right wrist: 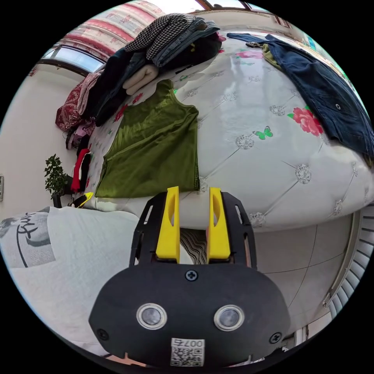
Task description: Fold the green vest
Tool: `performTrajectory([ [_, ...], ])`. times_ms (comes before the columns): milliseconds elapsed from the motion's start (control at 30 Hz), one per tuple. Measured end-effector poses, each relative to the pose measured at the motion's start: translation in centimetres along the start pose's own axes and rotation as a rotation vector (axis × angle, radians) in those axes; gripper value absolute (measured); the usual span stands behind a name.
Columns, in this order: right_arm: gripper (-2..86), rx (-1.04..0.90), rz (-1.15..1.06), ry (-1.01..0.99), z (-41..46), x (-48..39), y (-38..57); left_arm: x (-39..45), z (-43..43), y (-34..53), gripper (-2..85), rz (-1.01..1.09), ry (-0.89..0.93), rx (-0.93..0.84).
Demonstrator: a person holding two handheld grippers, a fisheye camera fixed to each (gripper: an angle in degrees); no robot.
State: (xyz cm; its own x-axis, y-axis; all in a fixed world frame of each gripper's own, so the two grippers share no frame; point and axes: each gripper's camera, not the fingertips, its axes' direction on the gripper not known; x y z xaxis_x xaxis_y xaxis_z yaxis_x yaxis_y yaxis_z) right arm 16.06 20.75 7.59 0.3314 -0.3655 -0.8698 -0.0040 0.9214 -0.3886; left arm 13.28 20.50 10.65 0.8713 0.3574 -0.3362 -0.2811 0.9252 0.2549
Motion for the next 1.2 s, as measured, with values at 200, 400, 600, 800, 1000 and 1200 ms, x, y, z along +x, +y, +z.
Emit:
performTrajectory([
  [200,2.2,-0.030,-0.052,0.154,1.4,-1.3,-0.1,0.0,1.8,-1.2,3.2,0.047,-0.173,-0.142],
  [400,0.0,0.011,-0.056,-0.008,-0.8,-0.1,-0.4,-3.3,-0.7,-1.5,-0.4,-0.077,0.114,-0.056],
  [600,-0.2,0.238,-0.039,-0.251,-6.7,1.2,-0.8,-6.5,-6.0,-1.6,-0.8,-0.097,0.429,0.181],
  [800,-0.2,0.343,-0.109,-0.356,-11.3,0.6,-6.5,-9.0,-9.3,-8.6,-0.9,-0.115,0.539,0.305],
  [1000,-0.2,0.575,-0.315,-0.387,-19.4,-2.9,-7.5,-5.8,-17.3,-12.2,-0.9,0.076,0.576,0.502],
  [1200,-0.2,0.552,-0.389,-0.336,-20.2,-1.8,-1.6,-5.7,-18.7,-6.0,-0.9,0.132,0.547,0.482],
])
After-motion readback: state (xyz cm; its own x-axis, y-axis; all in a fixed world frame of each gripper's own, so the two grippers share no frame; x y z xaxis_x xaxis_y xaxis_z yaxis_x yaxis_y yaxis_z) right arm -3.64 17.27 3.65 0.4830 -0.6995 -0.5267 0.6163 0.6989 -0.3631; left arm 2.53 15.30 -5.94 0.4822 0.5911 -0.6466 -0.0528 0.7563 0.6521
